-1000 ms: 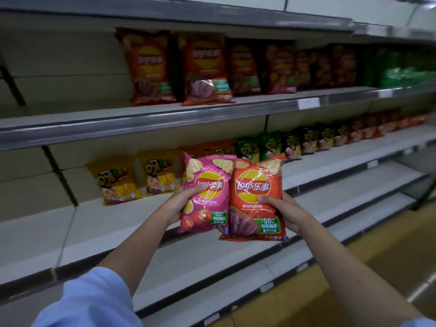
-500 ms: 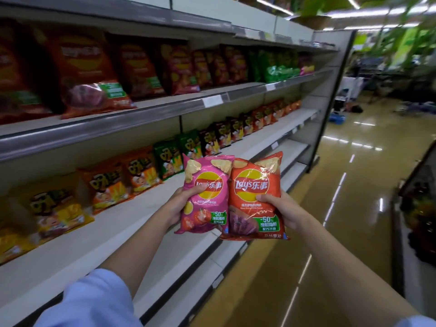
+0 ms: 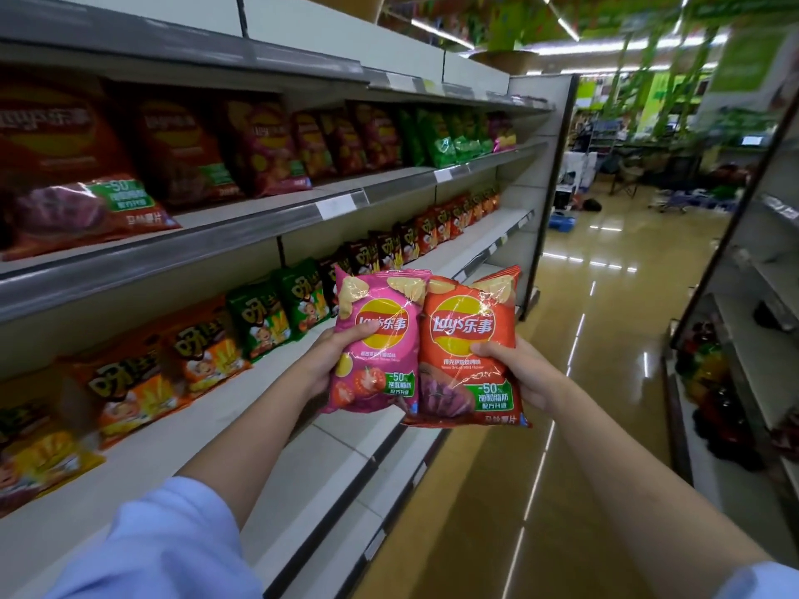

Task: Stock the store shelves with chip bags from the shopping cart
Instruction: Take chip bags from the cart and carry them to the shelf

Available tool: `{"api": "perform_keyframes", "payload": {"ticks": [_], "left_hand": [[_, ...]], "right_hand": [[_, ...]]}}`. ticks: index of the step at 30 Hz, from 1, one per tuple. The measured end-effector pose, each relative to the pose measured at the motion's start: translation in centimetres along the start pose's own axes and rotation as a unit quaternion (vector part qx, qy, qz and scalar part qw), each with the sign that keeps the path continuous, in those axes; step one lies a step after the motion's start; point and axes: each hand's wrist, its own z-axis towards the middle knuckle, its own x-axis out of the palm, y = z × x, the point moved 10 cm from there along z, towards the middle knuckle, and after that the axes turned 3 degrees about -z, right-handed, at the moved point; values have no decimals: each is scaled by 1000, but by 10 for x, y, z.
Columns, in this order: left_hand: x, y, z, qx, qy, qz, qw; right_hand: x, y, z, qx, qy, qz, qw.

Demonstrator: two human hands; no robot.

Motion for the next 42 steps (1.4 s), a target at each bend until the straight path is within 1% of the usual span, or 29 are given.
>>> {"api": "perform_keyframes", "payload": {"ticks": [3,7,11,17,21,27,30,34,37,42], "left_hand": [[-10,-22,-4,13,-10,4,1000],[-32,-51,-23,34,-38,4,999],[-67,-74,-57,61,-88,5,994],[-114,-99,-115,89,-166,6,982],[-134,-117,-155,116,-199,17,973],[-158,-132,-207,125,-254,20,959],[-164,-138,-225,132,-274,16,953],[-164,-146,-234,130,-285,22,949],[-163,-156,-232,137,-289,23,947],[-164,-173,-213,132,-303,-11,944]], "right_hand": [[12,18,4,-17,10,11,1000],[45,47,9,-46,51,19,997],[90,72,10,-72,97,16,993],[157,93,10,-80,167,-8,983],[200,105,5,-86,209,-8,974],[255,121,-5,-93,266,-6,960],[273,128,-10,-98,289,-10,952],[284,133,-3,-99,299,2,949],[287,140,4,-106,305,15,946],[288,160,28,-124,317,25,940]]}}
